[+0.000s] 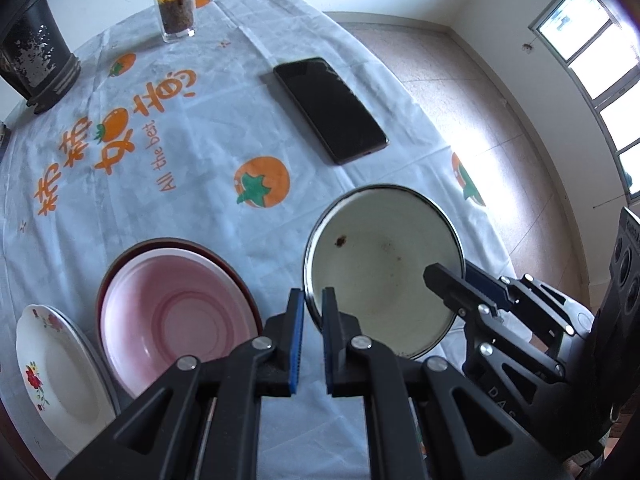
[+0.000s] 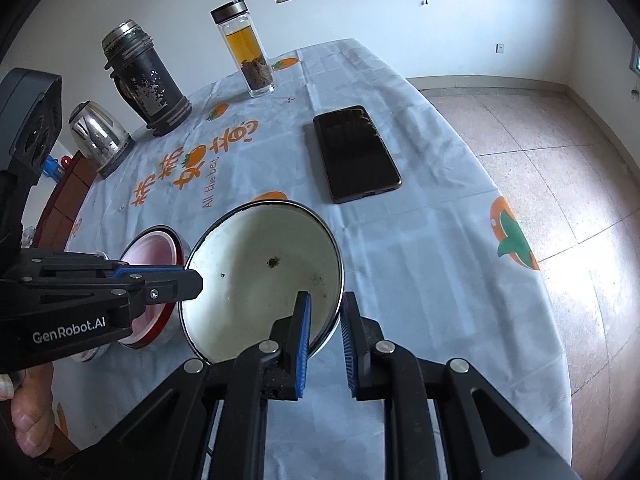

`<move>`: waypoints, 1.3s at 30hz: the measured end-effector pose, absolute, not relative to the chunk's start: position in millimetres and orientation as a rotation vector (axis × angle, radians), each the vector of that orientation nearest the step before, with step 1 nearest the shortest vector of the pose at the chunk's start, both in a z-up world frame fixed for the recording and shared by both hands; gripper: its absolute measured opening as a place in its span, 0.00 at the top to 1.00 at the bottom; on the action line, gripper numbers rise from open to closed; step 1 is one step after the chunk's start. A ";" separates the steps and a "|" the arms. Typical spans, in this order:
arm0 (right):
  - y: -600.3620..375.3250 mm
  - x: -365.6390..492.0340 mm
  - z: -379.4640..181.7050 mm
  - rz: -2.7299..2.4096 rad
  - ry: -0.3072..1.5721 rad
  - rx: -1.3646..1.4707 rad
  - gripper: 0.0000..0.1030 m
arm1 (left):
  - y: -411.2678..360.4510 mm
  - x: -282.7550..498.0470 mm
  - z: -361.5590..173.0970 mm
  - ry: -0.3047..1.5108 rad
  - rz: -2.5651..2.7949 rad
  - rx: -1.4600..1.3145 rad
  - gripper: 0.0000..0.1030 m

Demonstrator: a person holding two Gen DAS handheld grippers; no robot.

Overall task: Organize plates and bowls
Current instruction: 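Lift the enamel bowl with both tools and carry it over the pink bowl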

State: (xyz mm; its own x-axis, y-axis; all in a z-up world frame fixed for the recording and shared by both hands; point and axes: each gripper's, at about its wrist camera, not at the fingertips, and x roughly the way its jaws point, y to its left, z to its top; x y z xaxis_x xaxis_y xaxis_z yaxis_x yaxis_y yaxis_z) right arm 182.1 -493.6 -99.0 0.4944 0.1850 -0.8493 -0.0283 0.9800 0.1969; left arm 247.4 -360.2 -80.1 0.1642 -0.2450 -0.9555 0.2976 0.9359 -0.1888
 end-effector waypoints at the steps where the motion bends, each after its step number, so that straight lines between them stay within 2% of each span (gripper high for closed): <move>1: -492.2 181.9 -96.2 0.133 1.042 0.163 0.84 | -358.3 247.5 -77.7 1.347 -0.384 0.042 0.95; 21: -439.8 191.9 -59.8 0.229 0.983 0.082 0.84 | -300.1 243.6 -45.9 1.284 -0.296 -0.049 0.95; 39: -394.0 192.7 -55.0 0.312 0.976 0.012 0.84 | -250.8 229.9 -41.5 1.255 -0.220 -0.124 0.95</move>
State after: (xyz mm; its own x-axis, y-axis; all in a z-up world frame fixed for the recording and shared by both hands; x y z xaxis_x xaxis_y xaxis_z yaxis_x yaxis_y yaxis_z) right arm 192.7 -394.0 -55.0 0.5192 0.2652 -0.8125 -0.2546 0.9555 0.1491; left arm 229.9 -250.8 -41.5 0.2928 -0.2328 -0.9274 0.0971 0.9721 -0.2134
